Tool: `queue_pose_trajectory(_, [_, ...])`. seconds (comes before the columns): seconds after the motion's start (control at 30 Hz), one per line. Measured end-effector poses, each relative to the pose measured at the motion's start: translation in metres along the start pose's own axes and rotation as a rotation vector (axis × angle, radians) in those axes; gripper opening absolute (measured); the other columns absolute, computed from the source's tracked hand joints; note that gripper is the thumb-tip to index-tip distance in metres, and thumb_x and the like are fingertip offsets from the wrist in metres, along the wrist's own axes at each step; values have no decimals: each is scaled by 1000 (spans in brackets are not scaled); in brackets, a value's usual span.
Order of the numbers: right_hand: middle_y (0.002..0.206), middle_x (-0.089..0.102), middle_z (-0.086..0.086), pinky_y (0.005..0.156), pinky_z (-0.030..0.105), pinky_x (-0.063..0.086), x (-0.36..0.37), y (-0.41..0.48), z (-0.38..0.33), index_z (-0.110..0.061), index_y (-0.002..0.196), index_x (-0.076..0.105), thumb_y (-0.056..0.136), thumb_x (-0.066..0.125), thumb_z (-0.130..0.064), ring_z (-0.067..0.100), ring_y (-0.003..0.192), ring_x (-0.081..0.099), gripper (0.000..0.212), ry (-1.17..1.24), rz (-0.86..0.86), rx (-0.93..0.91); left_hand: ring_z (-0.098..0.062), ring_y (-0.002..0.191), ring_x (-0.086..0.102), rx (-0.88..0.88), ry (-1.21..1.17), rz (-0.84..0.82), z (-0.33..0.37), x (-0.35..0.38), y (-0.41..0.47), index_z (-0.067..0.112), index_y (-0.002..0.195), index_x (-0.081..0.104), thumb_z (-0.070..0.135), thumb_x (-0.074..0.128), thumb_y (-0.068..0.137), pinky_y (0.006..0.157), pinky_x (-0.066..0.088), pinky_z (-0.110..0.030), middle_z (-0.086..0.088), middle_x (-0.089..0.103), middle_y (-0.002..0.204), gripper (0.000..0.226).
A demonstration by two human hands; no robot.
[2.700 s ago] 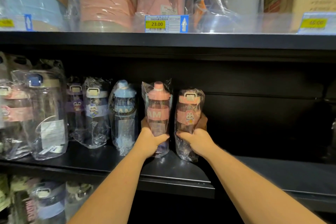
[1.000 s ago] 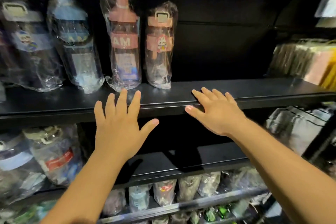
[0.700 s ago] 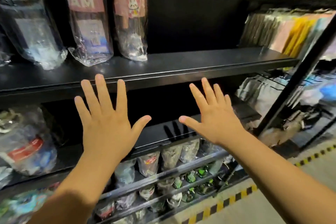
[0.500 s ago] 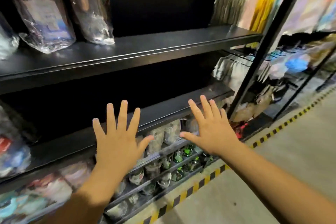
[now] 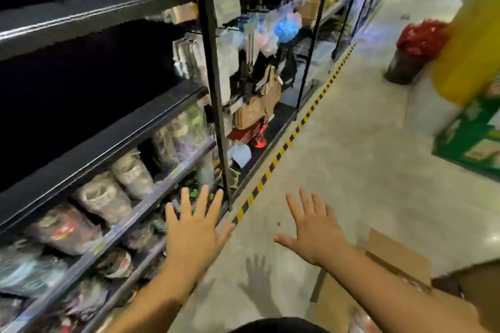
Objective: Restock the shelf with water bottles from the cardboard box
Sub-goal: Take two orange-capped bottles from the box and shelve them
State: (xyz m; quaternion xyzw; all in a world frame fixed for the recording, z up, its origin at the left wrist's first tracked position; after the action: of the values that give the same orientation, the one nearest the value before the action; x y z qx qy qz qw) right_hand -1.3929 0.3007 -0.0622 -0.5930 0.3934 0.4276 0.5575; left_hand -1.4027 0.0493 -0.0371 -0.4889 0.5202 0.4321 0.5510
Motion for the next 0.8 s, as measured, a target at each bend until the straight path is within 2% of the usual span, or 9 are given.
queue_pose_trajectory(0.13, [167, -16, 13, 121, 57, 12, 48, -54, 107, -27, 159, -15, 86, 25, -87, 41, 154, -2, 102, 80, -82, 181, -46, 145, 31, 95, 26, -55, 98, 18, 6, 27, 153, 41, 77, 4, 91, 108, 31, -68, -11, 43, 156, 88])
queue_pose_trajectory(0.3, [164, 21, 22, 110, 58, 37, 100, -131, 224, -19, 160, 18, 70, 13, -86, 44, 143, 33, 113, 199, -122, 412, -45, 142, 33, 337, 95, -101, 233, 44, 9, 25, 154, 38, 75, 16, 91, 107, 39, -63, -14, 46, 152, 83])
queue_pose_trajectory(0.4, [168, 7, 18, 118, 54, 28, 136, -178, 277, -19, 162, 5, 71, 6, -86, 40, 150, 20, 113, 298, -170, 575, -44, 137, 40, 494, 103, -134, 309, 56, 10, 22, 154, 39, 74, 13, 92, 102, 43, -60, -17, 47, 150, 85])
queue_pose_trajectory(0.47, [168, -3, 15, 119, 51, 25, 152, -208, 304, -19, 161, -3, 85, 18, -84, 39, 151, 15, 103, 389, -156, 684, -46, 135, 43, 604, 131, -157, 355, 63, 11, 22, 153, 40, 74, 7, 93, 102, 43, -61, -18, 48, 149, 86])
queue_pose_trajectory(0.53, [168, -6, 16, 119, 49, 20, 163, -235, 325, -18, 161, -8, 94, 29, -77, 38, 152, 12, 97, 483, -192, 780, -49, 132, 46, 730, 171, -152, 398, 69, 13, 21, 150, 46, 72, 14, 95, 98, 45, -63, -20, 52, 146, 82])
queue_pose_trajectory(0.6, [167, 6, 17, 116, 47, 25, 171, -260, 341, -16, 161, -3, 92, 22, -80, 37, 149, 18, 97, 492, -205, 885, -51, 130, 47, 855, 217, -160, 438, 75, 17, 19, 148, 50, 68, 27, 94, 93, 47, -63, -22, 54, 143, 77])
queue_pose_trajectory(0.7, [164, 17, 14, 112, 46, 31, 184, -292, 353, -18, 161, 9, 72, -3, -90, 35, 144, 28, 114, 533, -176, 1058, -50, 131, 47, 1009, 273, -182, 491, 84, 25, 20, 147, 52, 67, 29, 93, 91, 48, -62, -22, 54, 143, 75])
queue_pose_trajectory(0.73, [164, 18, 13, 113, 48, 31, 190, -301, 355, -21, 159, 14, 75, 2, -90, 34, 144, 28, 109, 565, -150, 1133, -49, 132, 47, 1063, 288, -184, 508, 89, 26, 20, 147, 51, 67, 27, 94, 92, 48, -62, -21, 54, 144, 75])
queue_pose_trajectory(0.8, [165, 15, 13, 114, 50, 32, 202, -319, 358, -26, 157, 16, 87, 29, -84, 35, 146, 26, 92, 629, -140, 1268, -49, 131, 47, 1189, 315, -191, 543, 97, 28, 19, 147, 51, 67, 26, 93, 92, 48, -64, -21, 53, 144, 76])
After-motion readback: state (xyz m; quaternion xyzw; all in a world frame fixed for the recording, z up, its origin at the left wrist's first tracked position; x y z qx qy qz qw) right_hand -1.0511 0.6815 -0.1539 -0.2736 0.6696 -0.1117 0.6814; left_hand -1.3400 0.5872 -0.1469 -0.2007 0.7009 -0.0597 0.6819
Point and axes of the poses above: each hand's wrist, its own y-axis towards the middle knuckle, its own x-axis out of the palm, z = x × y, the point moved 6 cm from there along y, towards the middle knuckle
